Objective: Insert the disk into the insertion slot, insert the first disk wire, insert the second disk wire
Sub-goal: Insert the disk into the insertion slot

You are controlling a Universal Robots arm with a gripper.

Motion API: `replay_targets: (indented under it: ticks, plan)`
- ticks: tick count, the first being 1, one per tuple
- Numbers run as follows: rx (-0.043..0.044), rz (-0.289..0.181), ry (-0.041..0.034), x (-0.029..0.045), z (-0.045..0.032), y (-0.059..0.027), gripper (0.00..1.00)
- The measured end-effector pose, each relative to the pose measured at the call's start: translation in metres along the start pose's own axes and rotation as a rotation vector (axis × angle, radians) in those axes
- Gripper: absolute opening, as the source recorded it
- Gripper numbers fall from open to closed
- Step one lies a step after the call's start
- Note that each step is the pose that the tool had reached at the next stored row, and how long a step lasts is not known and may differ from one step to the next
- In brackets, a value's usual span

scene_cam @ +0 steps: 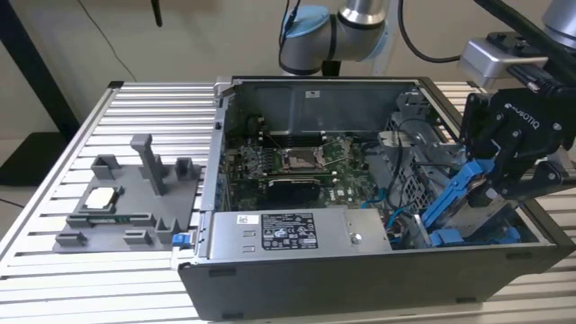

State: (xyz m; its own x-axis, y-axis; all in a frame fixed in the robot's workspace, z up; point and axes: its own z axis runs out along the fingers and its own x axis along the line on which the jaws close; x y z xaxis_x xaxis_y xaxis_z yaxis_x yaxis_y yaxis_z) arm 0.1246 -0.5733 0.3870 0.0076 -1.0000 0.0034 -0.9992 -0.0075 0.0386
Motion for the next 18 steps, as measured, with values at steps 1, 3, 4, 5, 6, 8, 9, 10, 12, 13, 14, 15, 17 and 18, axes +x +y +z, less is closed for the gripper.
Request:
replay_targets:
  ticks: [1, 3, 4, 5, 6, 8, 9, 10, 12, 13, 14, 15, 17, 18]
  plan:
    - [0.0000, 0.000, 0.0001, 0.0000, -0.0003, 0.0000, 0.41]
    - [-0.0001, 0.000, -0.0001, 0.0000, -0.0026, 0.0001, 0.41]
    - [-0.0001, 0.000, 0.0001, 0.0000, -0.0035, 0.0001, 0.41]
    - [-0.0001, 0.000, -0.0001, 0.0000, -0.0034, 0.0001, 0.41]
    - [-0.0001, 0.000, -0.0001, 0.0000, -0.0034, 0.0001, 0.41]
    - [-0.0001, 0.000, 0.0000, 0.0000, -0.0034, 0.0001, 0.41]
    - [-0.0001, 0.000, 0.0001, 0.0000, -0.0034, 0.0001, 0.41]
    - [-0.0001, 0.000, 0.0001, 0.0000, -0.0034, 0.0001, 0.43]
    - [-0.0001, 0.000, -0.0001, 0.0000, -0.0032, 0.0001, 0.43]
    - [-0.0001, 0.000, -0.0004, 0.0000, -0.0032, 0.0001, 0.49]
    - [-0.0001, 0.000, -0.0007, 0.0000, -0.0030, 0.0001, 0.49]
    - [-0.0001, 0.000, -0.0011, 0.0000, -0.0029, 0.0001, 0.49]
    - [-0.0001, 0.000, -0.0013, 0.0000, -0.0029, 0.0001, 0.49]
    - [-0.0001, 0.000, -0.0014, 0.0000, -0.0028, 0.0001, 0.49]
